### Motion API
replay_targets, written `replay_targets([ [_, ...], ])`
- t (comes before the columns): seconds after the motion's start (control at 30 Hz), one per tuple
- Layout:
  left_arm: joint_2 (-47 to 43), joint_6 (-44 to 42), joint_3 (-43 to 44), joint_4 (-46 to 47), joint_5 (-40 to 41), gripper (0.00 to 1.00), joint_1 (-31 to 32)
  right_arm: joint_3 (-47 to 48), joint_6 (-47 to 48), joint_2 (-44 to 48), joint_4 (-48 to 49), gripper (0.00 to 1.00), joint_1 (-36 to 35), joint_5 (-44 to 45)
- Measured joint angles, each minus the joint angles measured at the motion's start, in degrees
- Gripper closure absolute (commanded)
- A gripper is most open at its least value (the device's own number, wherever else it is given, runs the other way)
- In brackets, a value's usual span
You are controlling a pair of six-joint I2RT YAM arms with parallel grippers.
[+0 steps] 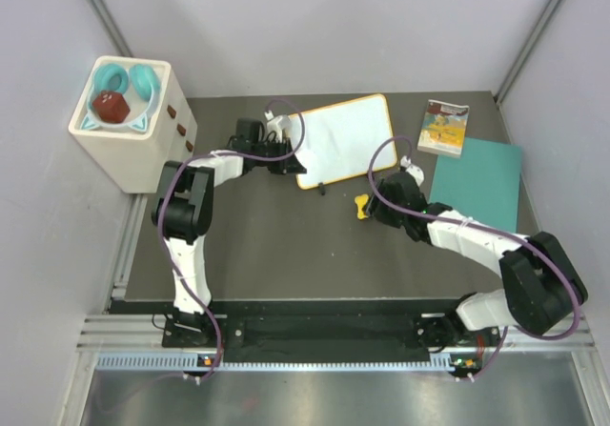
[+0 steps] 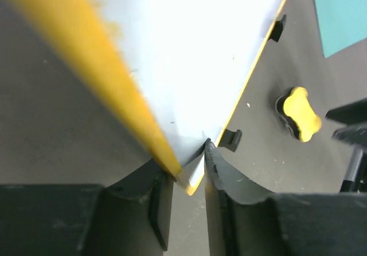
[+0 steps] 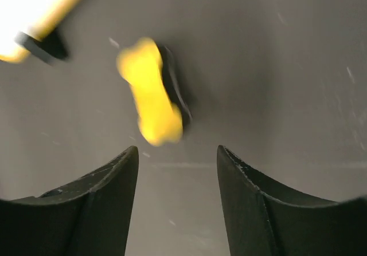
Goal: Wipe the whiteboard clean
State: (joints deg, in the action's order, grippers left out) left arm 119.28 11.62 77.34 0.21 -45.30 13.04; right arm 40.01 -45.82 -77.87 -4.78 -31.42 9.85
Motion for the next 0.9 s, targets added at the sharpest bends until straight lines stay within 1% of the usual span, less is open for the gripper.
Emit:
replay_targets([
  [0.07, -0.1, -0.6, 0.0, -0.5, 1.4, 0.65, 0.2, -2.9, -1.3, 0.0, -1.1, 0.36, 0.0, -0.9],
  [0.13, -0.2, -1.1, 0.0, -1.0, 2.6, 0.62, 0.2, -4.8, -2.3, 0.0, -2.0, 0.32, 0.0, -1.4],
  [0.17, -0.3, -1.3, 0.0, -1.2, 2.9, 0.59, 0.2, -5.5, -2.7, 0.0, -2.6, 0.27, 0.0, -1.6],
  [0.2, -0.3, -1.4, 0.0, -1.4, 3.3, 0.54, 0.2, -5.8, -3.0, 0.0, -3.0, 0.25, 0.0, -1.8],
  [0.23, -0.3, -1.7, 0.0, -1.8, 3.7, 0.51, 0.3, -5.8, -3.4, 0.2, -2.9, 0.25, 0.0, -1.9],
  [0.3, -0.3, -2.4, 0.0, -2.4, 4.5, 0.42, 0.3, -5.8, -3.8, 0.3, -2.8, 0.24, -0.1, -2.1],
  [0.33, -0.3, -2.7, -0.1, -2.7, 4.9, 0.3, 0.3, -5.8, -3.9, 0.4, -2.8, 0.24, -0.1, -2.1],
  [0.4, -0.6, -3.3, -1.1, -2.5, 5.9, 0.27, 0.3, -5.8, -3.9, 0.5, -2.9, 0.23, -0.1, -2.1],
  [0.43, -1.0, -3.4, -2.4, -2.3, 6.7, 0.18, 0.3, -5.8, -3.9, 0.5, -3.0, 0.23, -0.1, -2.1],
  [0.47, -1.7, -3.5, -3.9, -1.4, 6.5, 0.16, 0.3, -5.8, -3.9, 0.5, -3.0, 0.23, -0.1, -2.1],
  [0.5, -3.1, -3.7, -5.3, -0.6, 7.3, 0.09, 0.3, -5.8, -3.9, 0.5, -3.0, 0.23, -0.1, -2.1],
  [0.53, -4.1, -4.1, -6.2, -0.7, 8.2, 0.07, 0.3, -5.8, -3.9, 0.5, -3.0, 0.23, -0.1, -2.1],
  [0.57, -5.1, -4.2, -7.3, -0.6, 8.9, 0.01, 0.3, -5.8, -3.9, 0.5, -3.0, 0.23, -0.1, -2.1],
  [0.73, -7.0, -4.7, -8.5, -1.1, 11.9, 0.01, 0.3, -5.8, -4.0, 0.5, -2.9, 0.21, -0.1, -2.1],
  [0.83, -9.6, -4.7, -10.8, -1.6, 13.5, 0.01, 0.3, -5.8, -4.0, 0.7, -2.9, 0.14, -0.1, -2.1],
  [0.87, -11.1, -4.6, -11.7, -1.8, 14.0, 0.01, 0.4, -5.8, -3.9, 0.9, -3.0, 0.07, -0.1, -2.0],
  [0.9, -12.5, -4.4, -12.4, -2.0, 14.4, 0.01, 0.4, -5.8, -3.9, 1.1, -3.2, 0.04, -0.1, -1.9],
])
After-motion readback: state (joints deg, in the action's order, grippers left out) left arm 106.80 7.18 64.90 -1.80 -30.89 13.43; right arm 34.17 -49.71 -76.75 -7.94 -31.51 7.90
